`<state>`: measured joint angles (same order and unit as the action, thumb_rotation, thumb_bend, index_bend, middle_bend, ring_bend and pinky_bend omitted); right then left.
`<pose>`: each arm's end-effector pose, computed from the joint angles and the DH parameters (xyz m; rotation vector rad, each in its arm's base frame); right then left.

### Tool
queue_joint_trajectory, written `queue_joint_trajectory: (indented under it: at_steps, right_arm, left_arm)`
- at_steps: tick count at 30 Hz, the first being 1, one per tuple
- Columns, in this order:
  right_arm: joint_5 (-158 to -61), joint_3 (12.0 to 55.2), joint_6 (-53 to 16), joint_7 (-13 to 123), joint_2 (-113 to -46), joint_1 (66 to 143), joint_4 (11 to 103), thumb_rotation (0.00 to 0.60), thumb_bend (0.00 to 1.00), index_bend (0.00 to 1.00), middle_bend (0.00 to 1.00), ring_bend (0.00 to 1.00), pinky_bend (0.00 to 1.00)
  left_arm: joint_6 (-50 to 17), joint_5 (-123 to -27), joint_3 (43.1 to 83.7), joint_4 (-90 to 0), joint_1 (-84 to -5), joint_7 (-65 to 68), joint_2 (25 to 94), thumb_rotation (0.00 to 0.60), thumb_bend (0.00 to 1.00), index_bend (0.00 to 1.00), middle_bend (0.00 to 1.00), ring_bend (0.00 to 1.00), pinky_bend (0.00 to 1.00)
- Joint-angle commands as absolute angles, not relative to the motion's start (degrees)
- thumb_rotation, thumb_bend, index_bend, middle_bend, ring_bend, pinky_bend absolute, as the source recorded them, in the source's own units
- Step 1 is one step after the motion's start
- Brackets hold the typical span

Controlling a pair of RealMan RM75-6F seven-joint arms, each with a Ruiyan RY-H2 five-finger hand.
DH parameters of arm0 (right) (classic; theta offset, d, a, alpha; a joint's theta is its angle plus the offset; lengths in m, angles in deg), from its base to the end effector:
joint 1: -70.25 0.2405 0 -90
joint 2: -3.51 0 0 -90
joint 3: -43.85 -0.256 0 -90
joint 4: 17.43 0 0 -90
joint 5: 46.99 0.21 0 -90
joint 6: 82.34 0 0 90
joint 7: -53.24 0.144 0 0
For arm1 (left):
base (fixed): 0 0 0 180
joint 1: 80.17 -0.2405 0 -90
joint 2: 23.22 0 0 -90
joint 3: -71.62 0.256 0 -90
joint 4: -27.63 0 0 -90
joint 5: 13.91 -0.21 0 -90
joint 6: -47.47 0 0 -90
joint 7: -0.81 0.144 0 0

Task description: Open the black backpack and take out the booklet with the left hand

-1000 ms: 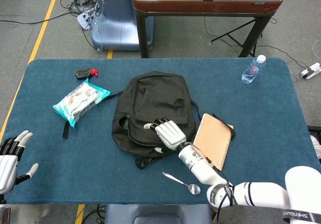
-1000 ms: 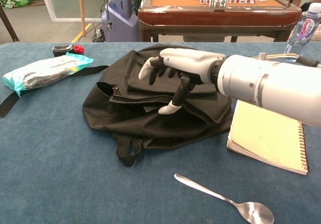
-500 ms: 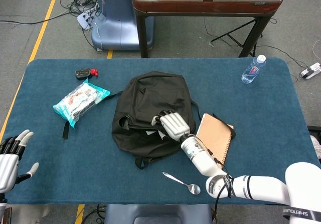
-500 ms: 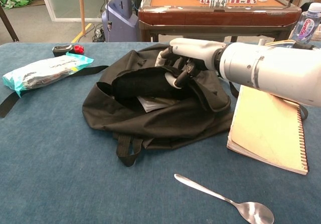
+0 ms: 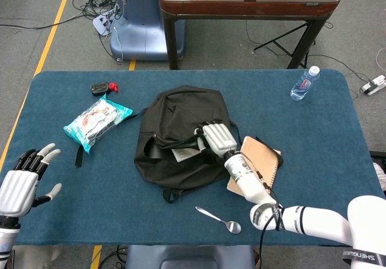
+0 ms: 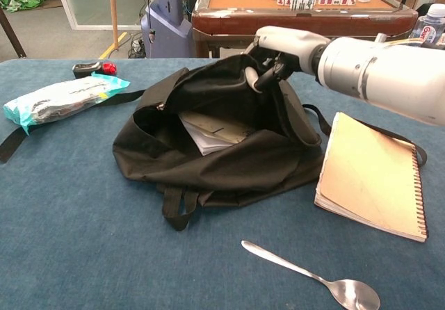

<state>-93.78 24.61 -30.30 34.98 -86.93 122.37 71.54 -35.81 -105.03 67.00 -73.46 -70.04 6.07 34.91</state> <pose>-0.0681 -0.3742 -0.0154 1.7674 -1.2326 1.1073 -0.2561 0.2087 0.1730 -1.5380 -0.7601 -0.9959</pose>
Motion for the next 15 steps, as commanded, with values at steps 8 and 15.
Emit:
queue_joint_trajectory:
  at_steps: [8,15]
  right_arm:
    - [-89.4,21.0,-29.5,36.6,-84.5,123.1,69.3,0.6,0.66,0.61,0.39,0.23,0.21]
    - [-83.8,19.4,-30.8,34.8,-82.7,125.4,67.4,0.6,0.66,0.61,0.39,0.23,0.21]
  left_arm:
    - [-29.7,-110.7,63.0,-72.5,-59.7,-0.2,38.0,0.6,0.28,0.34,0.28,0.29,0.17]
    - [-21.6,-110.4,60.2,-69.7,-50.3,-2.2,44.0,0.6,0.28,0.39,0.37,0.36,0.26]
